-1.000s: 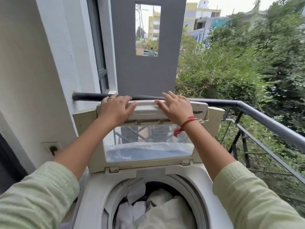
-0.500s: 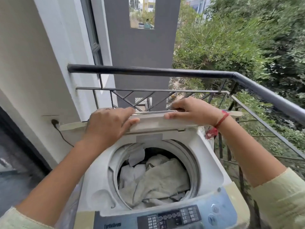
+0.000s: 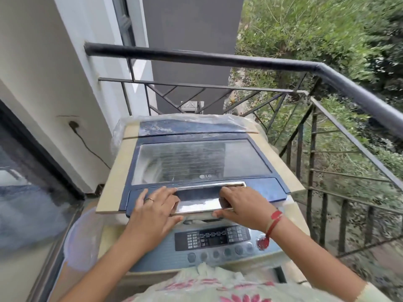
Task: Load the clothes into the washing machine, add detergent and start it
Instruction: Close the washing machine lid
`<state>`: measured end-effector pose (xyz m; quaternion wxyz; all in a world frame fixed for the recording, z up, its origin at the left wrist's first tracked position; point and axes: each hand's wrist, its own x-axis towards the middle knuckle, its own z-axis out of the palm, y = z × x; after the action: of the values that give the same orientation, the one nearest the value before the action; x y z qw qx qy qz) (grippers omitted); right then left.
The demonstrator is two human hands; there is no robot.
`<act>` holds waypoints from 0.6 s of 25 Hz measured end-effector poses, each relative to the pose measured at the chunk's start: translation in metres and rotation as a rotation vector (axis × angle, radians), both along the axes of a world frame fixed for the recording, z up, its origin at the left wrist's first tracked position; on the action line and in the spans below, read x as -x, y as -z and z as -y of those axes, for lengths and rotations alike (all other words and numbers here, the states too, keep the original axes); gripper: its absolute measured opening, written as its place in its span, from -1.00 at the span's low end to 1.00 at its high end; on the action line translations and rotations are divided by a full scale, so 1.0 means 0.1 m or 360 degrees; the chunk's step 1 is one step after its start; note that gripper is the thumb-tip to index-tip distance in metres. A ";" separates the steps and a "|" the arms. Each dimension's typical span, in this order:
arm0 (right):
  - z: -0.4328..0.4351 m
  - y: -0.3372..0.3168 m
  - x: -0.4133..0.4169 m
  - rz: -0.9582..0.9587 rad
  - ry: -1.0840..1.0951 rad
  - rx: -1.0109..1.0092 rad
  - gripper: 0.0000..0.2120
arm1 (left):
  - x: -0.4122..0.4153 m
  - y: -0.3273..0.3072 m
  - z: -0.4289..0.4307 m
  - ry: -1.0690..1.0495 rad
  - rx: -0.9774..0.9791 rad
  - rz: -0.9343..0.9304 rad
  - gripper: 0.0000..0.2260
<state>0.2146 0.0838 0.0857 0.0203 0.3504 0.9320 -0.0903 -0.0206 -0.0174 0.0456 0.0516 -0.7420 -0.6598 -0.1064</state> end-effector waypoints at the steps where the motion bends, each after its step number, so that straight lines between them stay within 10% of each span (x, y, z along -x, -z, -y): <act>1: 0.03 0.08 0.00 0.0001 0.0003 0.0025 -0.62 | -0.05 0.05 0.03 -0.0053 0.0093 0.0030 -0.52; 10: 0.12 0.52 -0.06 -0.0031 0.0080 0.0062 -0.55 | -0.31 0.26 0.17 -0.0287 0.0431 0.0232 -0.07; 15: 0.08 0.60 -0.08 -0.0094 0.0074 0.0083 -0.85 | -0.45 0.26 0.18 -0.0419 0.0493 0.0291 -0.06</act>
<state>0.2223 0.0762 0.0256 -0.0002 0.3685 0.9211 -0.1255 0.0241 -0.0353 0.0193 -0.1098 -0.6358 -0.7614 -0.0629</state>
